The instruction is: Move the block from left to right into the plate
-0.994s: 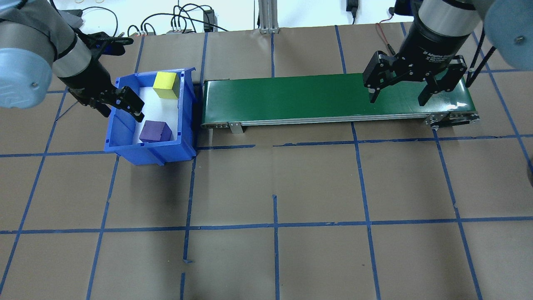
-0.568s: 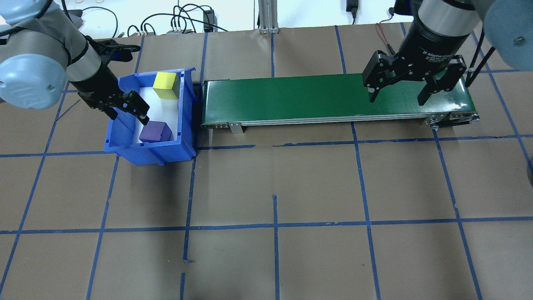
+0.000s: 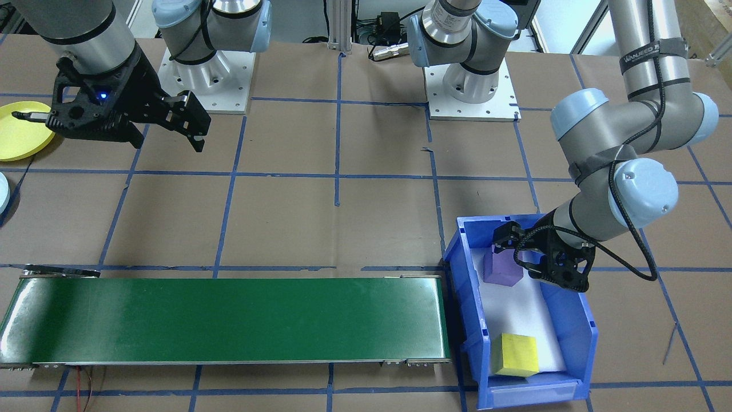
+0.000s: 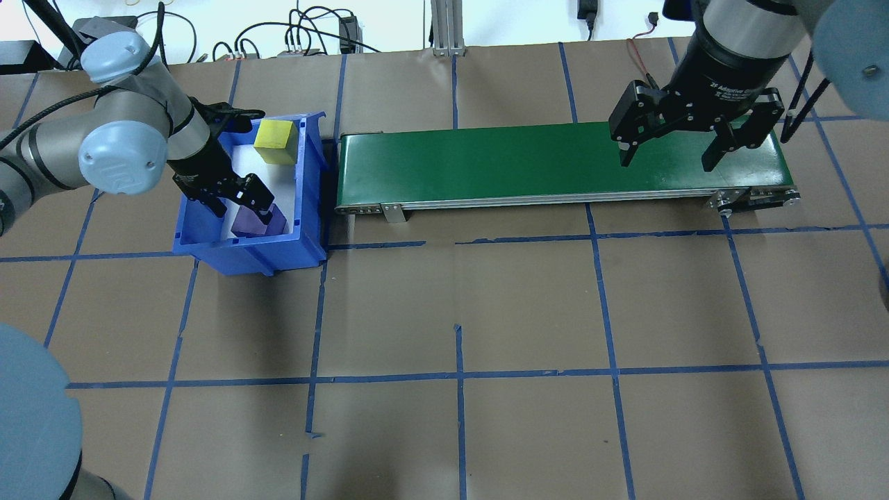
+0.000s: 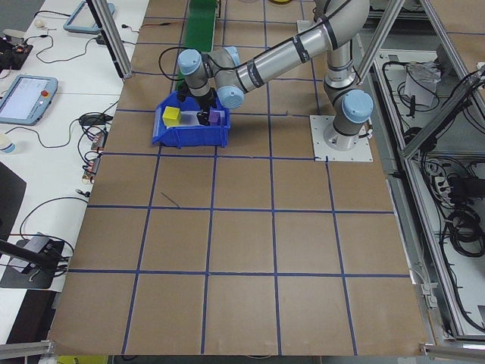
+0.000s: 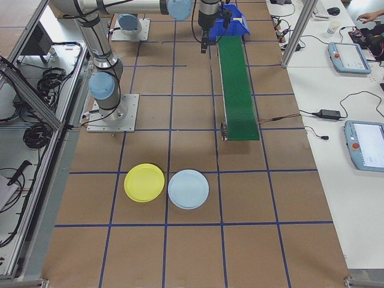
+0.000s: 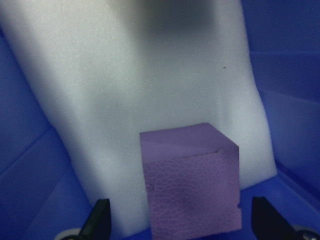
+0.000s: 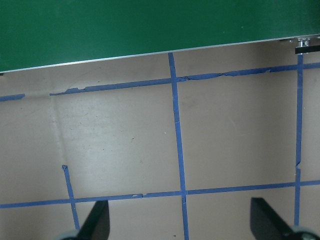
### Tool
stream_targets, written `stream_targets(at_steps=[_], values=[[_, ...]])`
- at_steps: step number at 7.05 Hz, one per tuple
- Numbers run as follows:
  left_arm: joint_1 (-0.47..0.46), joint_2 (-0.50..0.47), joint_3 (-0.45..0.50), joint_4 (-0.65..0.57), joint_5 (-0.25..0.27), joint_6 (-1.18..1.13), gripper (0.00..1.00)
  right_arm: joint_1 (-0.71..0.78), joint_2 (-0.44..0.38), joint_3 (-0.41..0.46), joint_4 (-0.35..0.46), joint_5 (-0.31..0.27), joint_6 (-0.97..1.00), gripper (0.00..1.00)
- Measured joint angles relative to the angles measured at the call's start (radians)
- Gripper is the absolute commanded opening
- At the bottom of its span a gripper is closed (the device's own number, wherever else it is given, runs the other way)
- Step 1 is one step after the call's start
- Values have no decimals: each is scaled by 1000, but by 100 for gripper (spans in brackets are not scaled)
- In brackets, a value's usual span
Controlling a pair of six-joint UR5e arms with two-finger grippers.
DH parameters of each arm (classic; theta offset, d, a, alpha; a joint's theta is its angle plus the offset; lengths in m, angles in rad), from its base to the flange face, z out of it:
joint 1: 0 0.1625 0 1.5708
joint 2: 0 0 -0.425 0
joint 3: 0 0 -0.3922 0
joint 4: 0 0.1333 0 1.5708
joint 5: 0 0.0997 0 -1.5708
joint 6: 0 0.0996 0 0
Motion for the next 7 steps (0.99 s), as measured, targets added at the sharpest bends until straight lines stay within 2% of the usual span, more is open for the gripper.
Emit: stream_targets(at_steps=[1, 2, 3, 5, 7], values=[[0, -11, -34, 56, -5, 0, 87, 3, -3, 1, 4, 4, -1, 100], [0, -22, -62, 107, -15, 0, 60, 3, -2, 3, 4, 6, -2, 100], [0, -25, -71, 134, -20, 0, 27, 4, -2, 3, 3, 7, -2, 100], [0, 8, -37, 141, -15, -11, 24, 6, -2, 1, -1, 10, 0, 100], [-28, 105, 26, 67, -12, -81, 24, 2, -1, 3, -2, 9, 1, 100]])
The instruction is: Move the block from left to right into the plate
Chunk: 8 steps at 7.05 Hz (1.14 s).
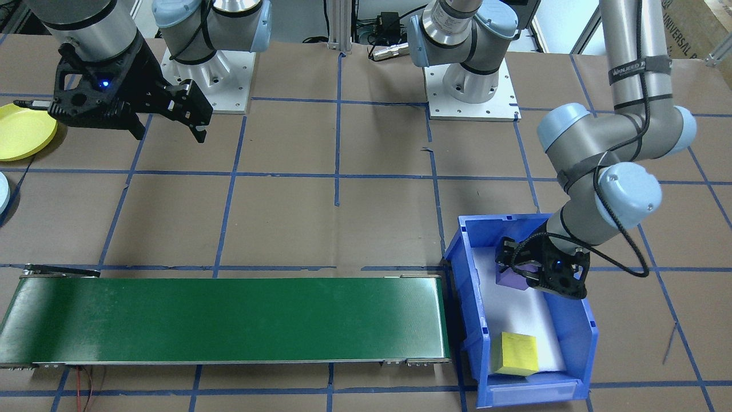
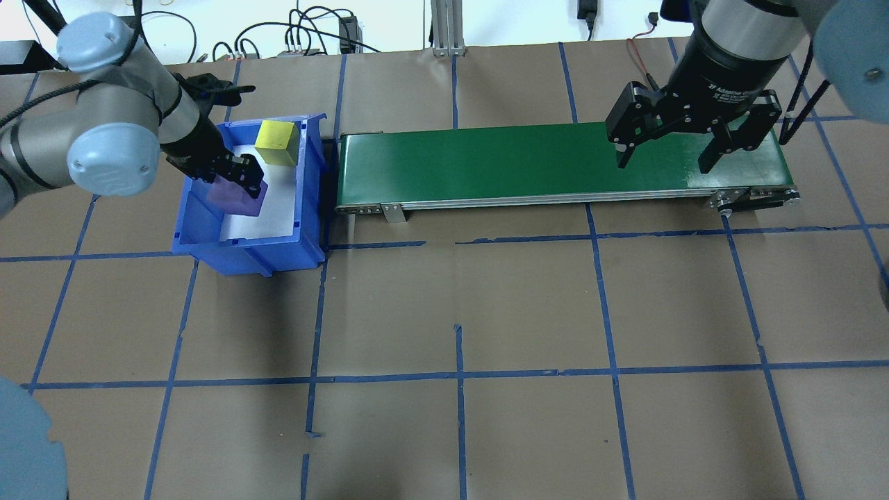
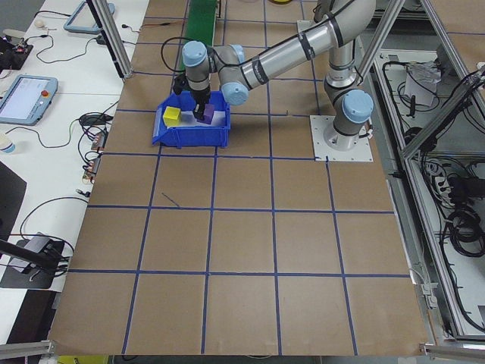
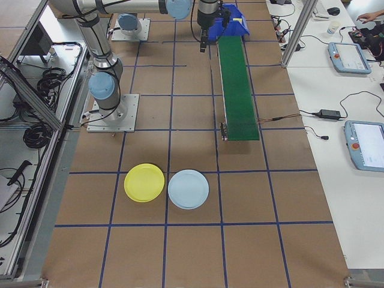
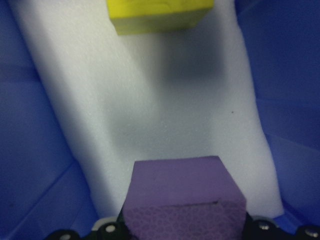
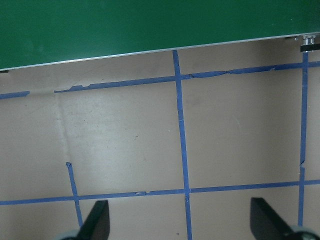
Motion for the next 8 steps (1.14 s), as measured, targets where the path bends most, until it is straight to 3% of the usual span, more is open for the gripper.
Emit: stream_targets(at_steps=[2, 5, 6, 7, 8], values=[[-123, 66, 57, -35, -7, -154, 24, -1, 0, 1, 1, -1, 0, 100], [-276, -2, 91, 114, -59, -332, 24, -3, 1, 2, 1, -8, -1, 100], [-293, -66, 92, 191, -67, -349, 53, -2, 2, 2, 0, -7, -1, 100], [-300, -123, 92, 255, -72, -355, 100, 0, 1, 2, 0, -5, -1, 100], [-302, -154, 92, 282, -72, -358, 100, 1, 1, 2, -1, -5, -1, 100]])
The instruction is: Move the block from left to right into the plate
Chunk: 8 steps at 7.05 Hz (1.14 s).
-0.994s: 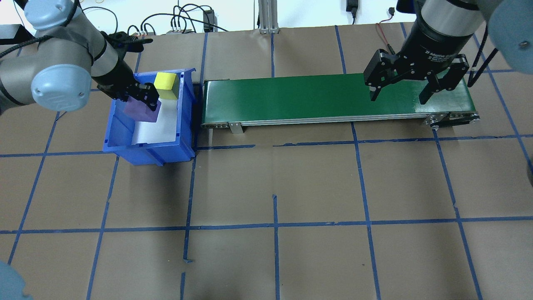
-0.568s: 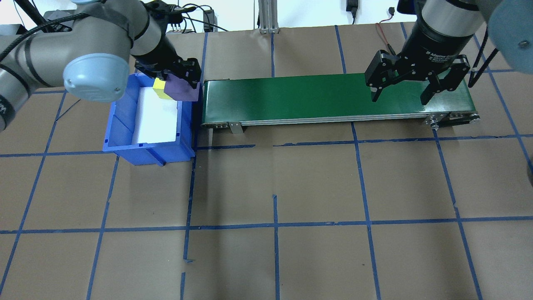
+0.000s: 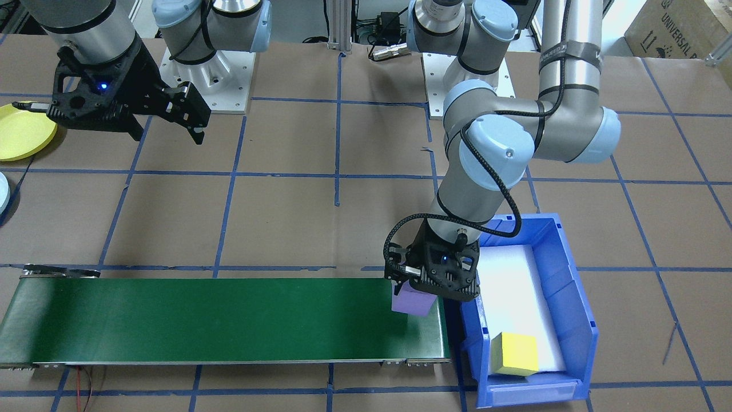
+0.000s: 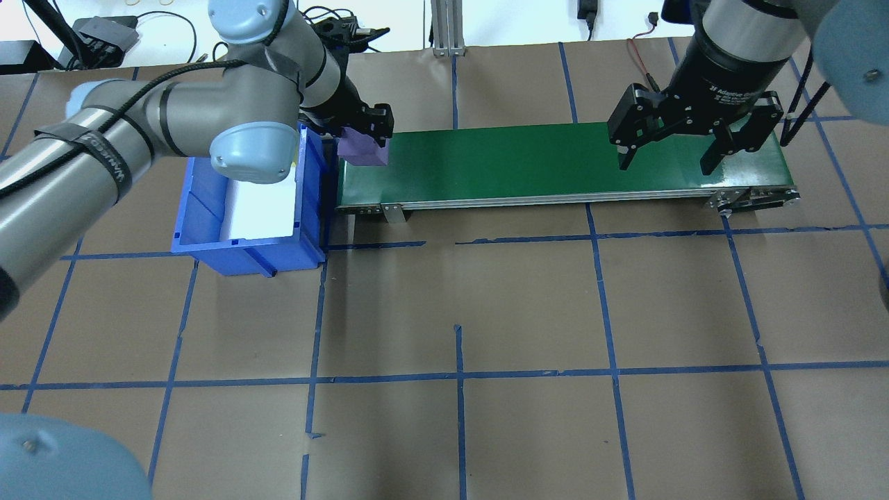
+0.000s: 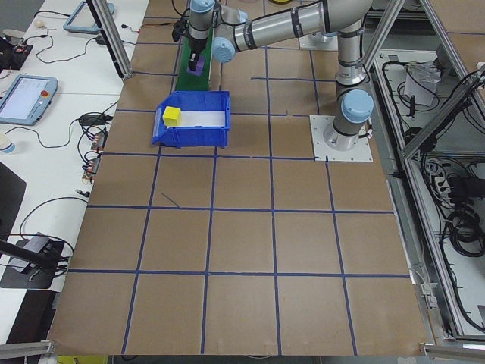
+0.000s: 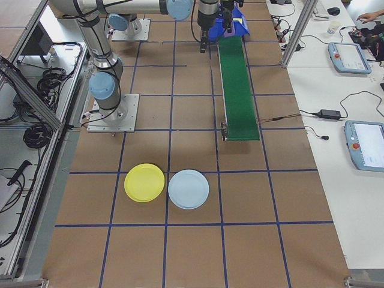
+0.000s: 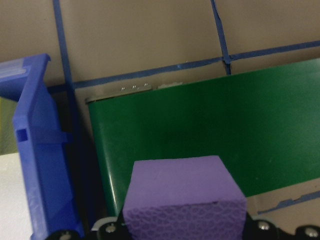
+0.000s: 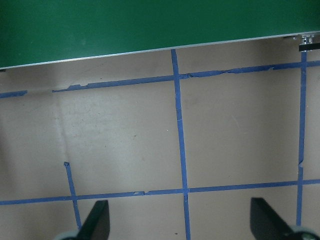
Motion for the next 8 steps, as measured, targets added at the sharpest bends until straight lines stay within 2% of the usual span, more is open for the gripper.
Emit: stream_targets(at_steps=[2, 4, 6, 8], values=[[-1, -17, -1, 11, 10, -1, 100, -2, 1, 0, 1, -5, 0, 100], [7, 10, 3, -3, 34, 8, 100, -9, 4, -1, -2, -10, -5, 100], [74, 50, 21, -79, 76, 53, 100, -53, 7, -4, -1, -2, -34, 100], [177, 63, 47, -135, 86, 141, 100, -112, 25, -4, -9, 1, -107, 100]])
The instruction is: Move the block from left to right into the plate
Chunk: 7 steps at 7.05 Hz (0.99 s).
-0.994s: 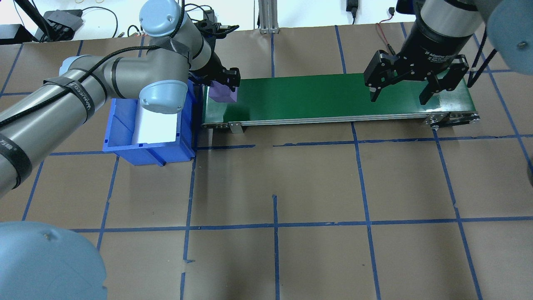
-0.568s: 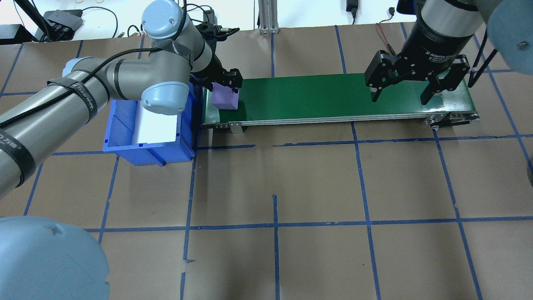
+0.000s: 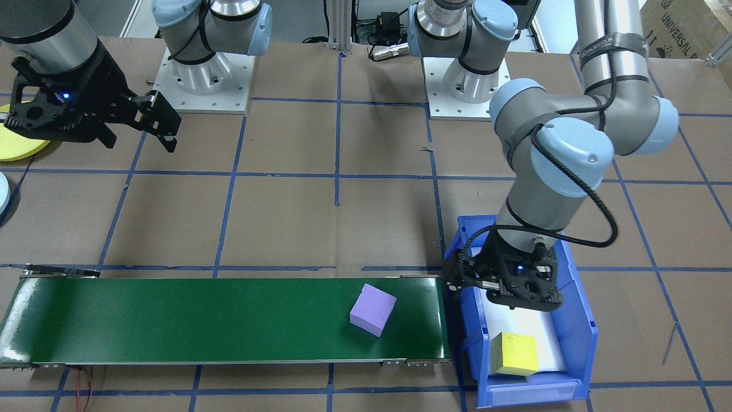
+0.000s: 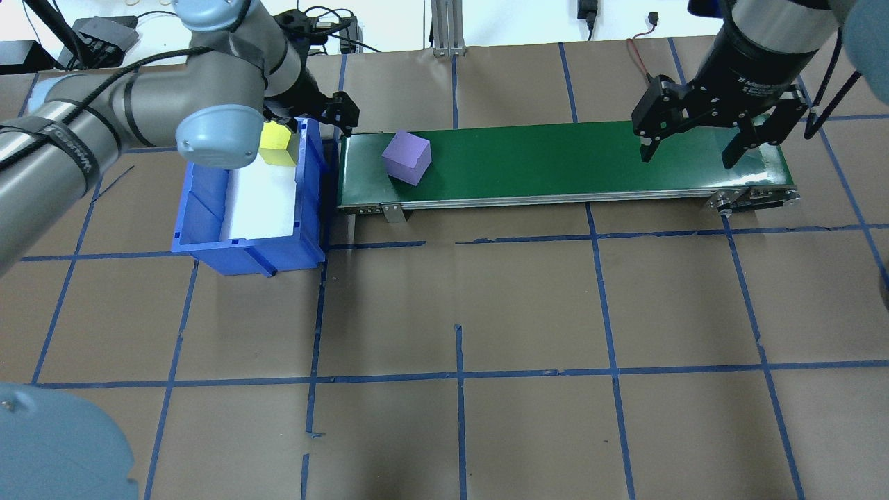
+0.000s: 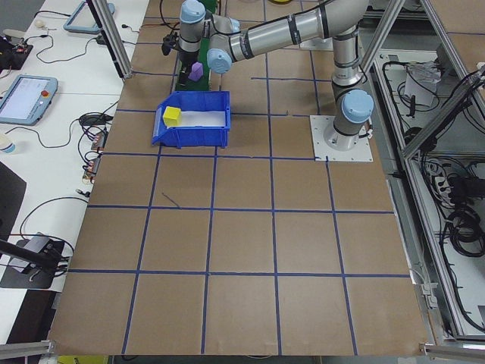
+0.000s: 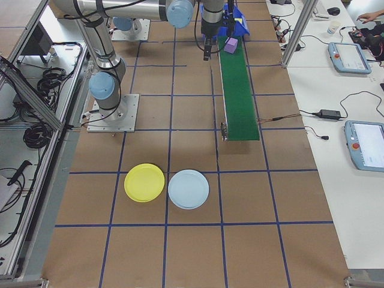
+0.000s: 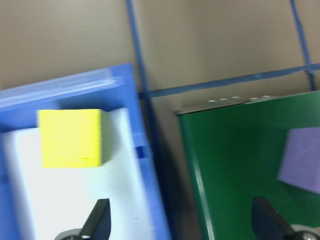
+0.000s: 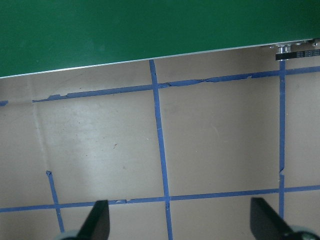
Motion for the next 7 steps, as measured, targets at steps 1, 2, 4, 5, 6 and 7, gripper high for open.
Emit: stream_targets(at_steps=[1, 2, 4, 5, 6, 7], values=[[45, -7, 4, -4, 2, 18, 100, -40, 27, -2, -19, -1, -45, 100], [79, -22, 6, -2, 2, 23, 100, -81, 68, -2, -63, -1, -95, 100], [104, -77, 8, 34, -1, 5, 100, -130, 176, -1, -218, 1, -220, 100], [106, -103, 8, 56, -8, -39, 100, -147, 215, 2, -270, 2, -268, 100], [106, -117, 10, 67, -17, -98, 100, -159, 240, 7, -303, 3, -294, 100], [106, -126, 12, 71, -37, -128, 100, -163, 250, 12, -319, 3, -303, 100]])
